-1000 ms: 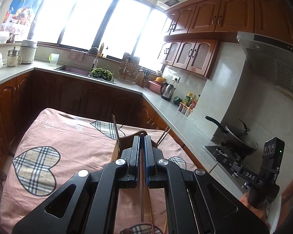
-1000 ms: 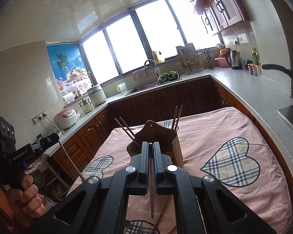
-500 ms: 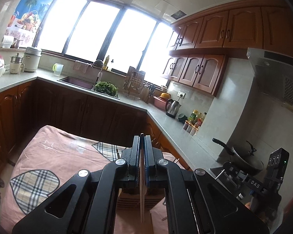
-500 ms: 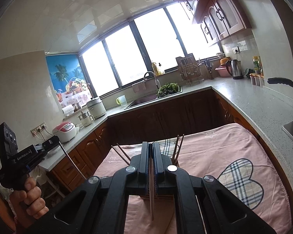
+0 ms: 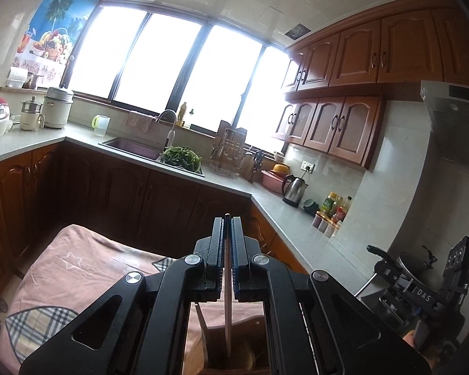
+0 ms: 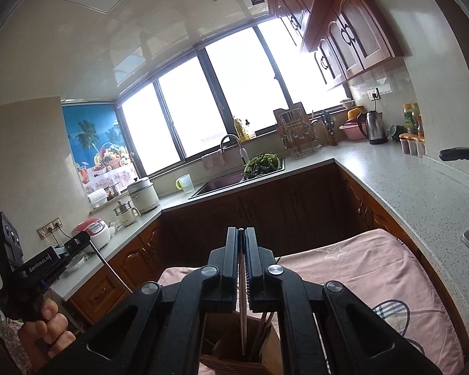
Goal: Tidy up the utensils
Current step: 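Lower both chopsticks into the holder and open the right tool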
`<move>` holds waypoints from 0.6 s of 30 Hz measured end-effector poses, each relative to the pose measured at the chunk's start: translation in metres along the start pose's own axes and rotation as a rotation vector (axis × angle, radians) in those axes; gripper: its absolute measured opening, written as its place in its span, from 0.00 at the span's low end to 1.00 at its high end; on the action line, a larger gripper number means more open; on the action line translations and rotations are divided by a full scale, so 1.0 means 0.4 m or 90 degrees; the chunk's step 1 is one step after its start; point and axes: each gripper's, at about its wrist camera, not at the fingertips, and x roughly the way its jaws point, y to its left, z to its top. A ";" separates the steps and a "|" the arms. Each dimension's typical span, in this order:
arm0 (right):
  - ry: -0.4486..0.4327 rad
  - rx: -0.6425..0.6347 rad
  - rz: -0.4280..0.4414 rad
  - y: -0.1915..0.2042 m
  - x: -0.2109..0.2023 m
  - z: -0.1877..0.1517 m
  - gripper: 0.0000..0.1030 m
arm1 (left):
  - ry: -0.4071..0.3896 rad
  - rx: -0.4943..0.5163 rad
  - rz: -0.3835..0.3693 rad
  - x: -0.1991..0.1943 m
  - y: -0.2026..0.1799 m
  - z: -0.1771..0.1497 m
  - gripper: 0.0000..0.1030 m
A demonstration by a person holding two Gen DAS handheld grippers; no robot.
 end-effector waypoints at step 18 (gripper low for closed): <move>0.101 0.046 -0.009 -0.081 0.164 -0.177 0.04 | 0.091 -0.039 0.027 0.132 0.080 -0.210 0.03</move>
